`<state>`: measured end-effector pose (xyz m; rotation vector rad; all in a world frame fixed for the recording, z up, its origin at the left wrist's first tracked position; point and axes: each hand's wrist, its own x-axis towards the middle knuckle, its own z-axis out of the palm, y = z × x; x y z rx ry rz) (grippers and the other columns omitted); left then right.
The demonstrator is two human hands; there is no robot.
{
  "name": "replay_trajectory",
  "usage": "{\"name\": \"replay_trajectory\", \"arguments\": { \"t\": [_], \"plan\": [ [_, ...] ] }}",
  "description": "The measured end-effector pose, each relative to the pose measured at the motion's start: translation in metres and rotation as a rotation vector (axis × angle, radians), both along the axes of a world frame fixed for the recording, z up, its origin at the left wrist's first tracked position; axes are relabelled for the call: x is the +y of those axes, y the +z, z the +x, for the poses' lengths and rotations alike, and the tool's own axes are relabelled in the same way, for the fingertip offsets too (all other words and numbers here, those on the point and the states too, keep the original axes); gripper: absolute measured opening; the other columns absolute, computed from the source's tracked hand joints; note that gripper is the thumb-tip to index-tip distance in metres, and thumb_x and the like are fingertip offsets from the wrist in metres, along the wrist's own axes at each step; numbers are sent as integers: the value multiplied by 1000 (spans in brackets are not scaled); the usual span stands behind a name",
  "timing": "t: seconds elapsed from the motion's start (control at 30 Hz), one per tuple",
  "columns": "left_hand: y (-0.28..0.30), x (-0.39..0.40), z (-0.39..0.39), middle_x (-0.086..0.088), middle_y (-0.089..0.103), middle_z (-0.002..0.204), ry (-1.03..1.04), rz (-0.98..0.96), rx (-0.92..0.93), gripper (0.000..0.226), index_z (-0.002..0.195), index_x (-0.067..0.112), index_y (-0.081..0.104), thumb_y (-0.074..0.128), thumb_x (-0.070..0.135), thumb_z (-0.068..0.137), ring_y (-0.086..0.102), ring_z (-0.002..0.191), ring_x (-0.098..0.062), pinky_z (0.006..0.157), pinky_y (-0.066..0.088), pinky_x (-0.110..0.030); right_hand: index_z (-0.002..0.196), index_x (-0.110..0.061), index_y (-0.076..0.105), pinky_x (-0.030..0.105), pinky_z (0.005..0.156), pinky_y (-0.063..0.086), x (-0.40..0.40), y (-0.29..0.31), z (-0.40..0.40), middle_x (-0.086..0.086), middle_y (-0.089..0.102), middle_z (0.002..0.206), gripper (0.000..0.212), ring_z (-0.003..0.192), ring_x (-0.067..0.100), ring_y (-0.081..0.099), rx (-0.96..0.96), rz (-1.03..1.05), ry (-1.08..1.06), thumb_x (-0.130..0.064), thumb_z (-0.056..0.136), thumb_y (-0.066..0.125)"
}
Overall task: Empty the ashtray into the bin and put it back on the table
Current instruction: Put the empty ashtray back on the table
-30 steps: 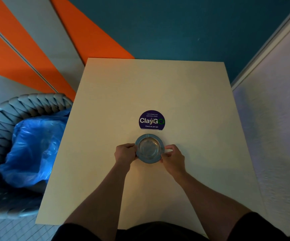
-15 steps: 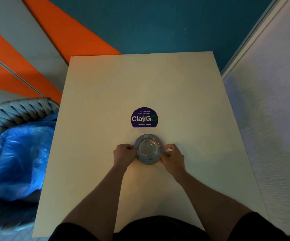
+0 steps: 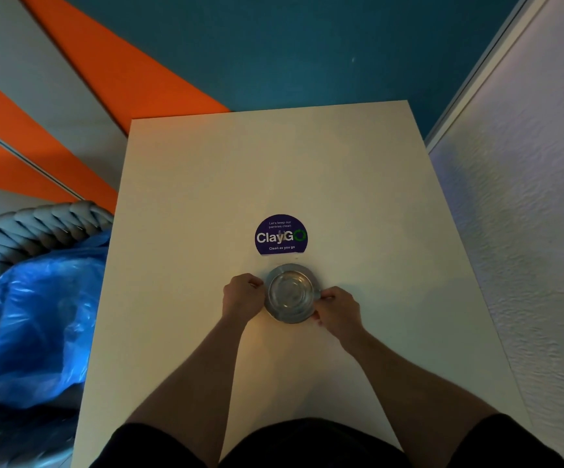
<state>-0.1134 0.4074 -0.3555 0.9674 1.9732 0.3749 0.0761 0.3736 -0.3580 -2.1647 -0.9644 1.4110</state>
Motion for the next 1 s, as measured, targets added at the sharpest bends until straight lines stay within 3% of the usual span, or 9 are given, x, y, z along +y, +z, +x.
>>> {"name": "replay_trajectory", "arguments": {
  "t": [0.13,0.2,0.33,0.47,0.53,0.63,0.8,0.9,1.0],
  "plan": [
    [0,-12,-3,-12,74,83,27,-58,-71,12,75,20,69,64,11,81,68,70,-27,65,60,-35,81,-23,67,40,80,59,18,-1,4,5,76,82,2,79,24,72,-49,51,43,-25,81,66],
    [-1,-20,-4,-14,74,76,36,-99,-108,13,69,18,70,65,9,78,64,57,-23,54,55,-29,87,-23,69,36,81,56,26,-2,4,5,76,92,7,84,23,68,-74,61,61,-28,83,66],
    [0,-31,-7,-9,70,59,-6,-195,-151,8,67,9,72,68,10,75,60,48,-18,52,54,-28,99,-18,70,25,78,43,40,-1,2,4,74,102,19,94,22,65,-91,58,125,-30,86,67],
    [7,-26,-9,-6,70,54,-12,-346,-129,12,62,8,71,69,18,69,59,43,-16,46,49,-23,101,-16,68,26,80,42,41,2,7,5,73,105,20,101,26,64,-123,36,179,-27,84,65],
    [10,-19,-11,-7,72,57,26,-316,-76,18,64,7,72,66,23,68,62,44,-18,45,51,-24,102,-15,68,28,82,45,37,3,13,6,72,105,20,102,27,63,-145,26,184,-22,83,63],
    [10,-5,-11,-10,73,66,75,-156,-17,21,70,8,71,63,27,70,67,56,-24,56,59,-33,93,-18,68,40,90,54,24,6,21,7,74,96,13,97,28,67,-124,-6,163,-20,81,62],
    [9,13,0,-4,74,86,76,-23,-92,11,83,21,72,65,28,79,69,83,-28,80,59,-43,73,-19,69,41,77,63,0,7,18,9,75,71,8,71,24,73,-6,-58,143,-13,79,67],
    [6,12,-1,-5,75,89,38,-21,-83,10,83,22,73,64,24,81,70,86,-31,81,59,-44,73,-17,70,38,74,62,-2,7,12,9,75,69,10,62,19,70,-2,-58,161,-10,79,66],
    [4,4,-4,-7,74,84,28,-34,-76,11,73,23,71,66,17,81,70,82,-31,78,60,-42,74,-17,70,36,70,63,3,7,8,10,76,75,12,70,21,72,0,-52,145,-8,79,65]
  ]
}}
